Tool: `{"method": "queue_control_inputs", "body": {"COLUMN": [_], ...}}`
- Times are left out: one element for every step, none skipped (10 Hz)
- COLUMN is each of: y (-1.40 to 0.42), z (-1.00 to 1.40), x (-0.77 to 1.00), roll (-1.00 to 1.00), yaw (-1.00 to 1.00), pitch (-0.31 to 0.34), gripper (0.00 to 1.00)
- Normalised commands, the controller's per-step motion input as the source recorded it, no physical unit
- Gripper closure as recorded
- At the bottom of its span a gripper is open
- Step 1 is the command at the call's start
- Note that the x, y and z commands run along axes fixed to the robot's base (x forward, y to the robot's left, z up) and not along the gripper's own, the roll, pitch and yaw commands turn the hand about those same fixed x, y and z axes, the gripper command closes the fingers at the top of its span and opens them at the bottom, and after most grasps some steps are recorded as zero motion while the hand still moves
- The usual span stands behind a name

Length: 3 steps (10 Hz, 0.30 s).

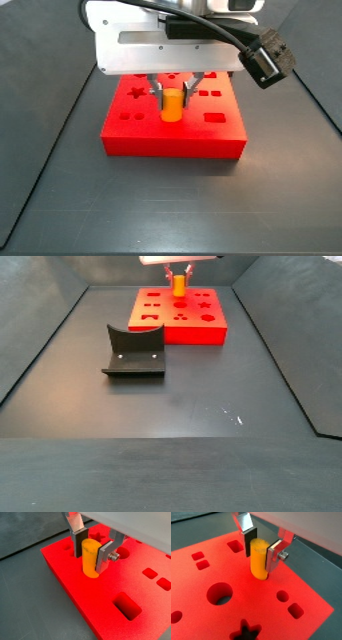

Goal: Insert the oval object.

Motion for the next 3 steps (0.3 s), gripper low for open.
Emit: {"method": "queue_control_inputs", "body": {"y": [-0.15,-0.16,0.00], "z": [-0.51,-0.47,0.00], "x": [0.00,0.00,0.00], "roll": [0.26,0.22,0.00], "yaw": [0.00,0.00,0.00], "pitch": [0.000,0.000,0.000], "gripper": [1.00,1.00,1.00]}}
